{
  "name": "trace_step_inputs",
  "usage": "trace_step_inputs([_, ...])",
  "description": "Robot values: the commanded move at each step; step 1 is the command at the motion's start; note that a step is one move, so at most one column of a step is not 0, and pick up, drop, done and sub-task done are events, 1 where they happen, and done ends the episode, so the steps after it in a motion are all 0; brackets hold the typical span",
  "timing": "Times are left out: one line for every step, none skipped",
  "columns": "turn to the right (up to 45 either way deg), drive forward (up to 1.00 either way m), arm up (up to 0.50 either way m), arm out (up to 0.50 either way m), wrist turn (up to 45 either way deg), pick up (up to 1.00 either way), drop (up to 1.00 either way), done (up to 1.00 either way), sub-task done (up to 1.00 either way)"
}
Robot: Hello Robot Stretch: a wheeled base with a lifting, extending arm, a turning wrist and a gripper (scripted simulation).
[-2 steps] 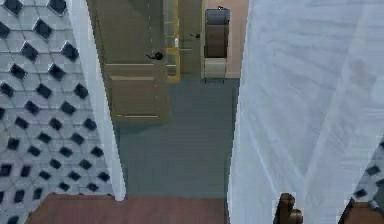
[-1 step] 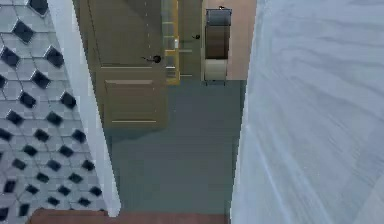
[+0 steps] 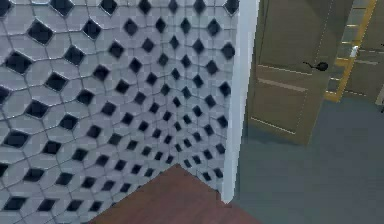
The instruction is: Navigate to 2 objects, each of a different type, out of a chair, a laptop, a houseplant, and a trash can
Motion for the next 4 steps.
trace_step_inputs([0.0, 0.40, 0.00, 0.00, 0.0, 0.00, 0.00, 0.00, 0.00])
trace_step_inputs([45.0, 0.00, 0.00, 0.00, 0.0, 0.00, 0.00, 0.00, 0.00])
trace_step_inputs([18.0, 0.00, 0.00, 0.00, 0.0, 0.00, 0.00, 0.00, 0.00])
trace_step_inputs([0.0, 1.00, 0.00, 0.00, 0.0, 0.00, 0.00, 0.00, 0.00])
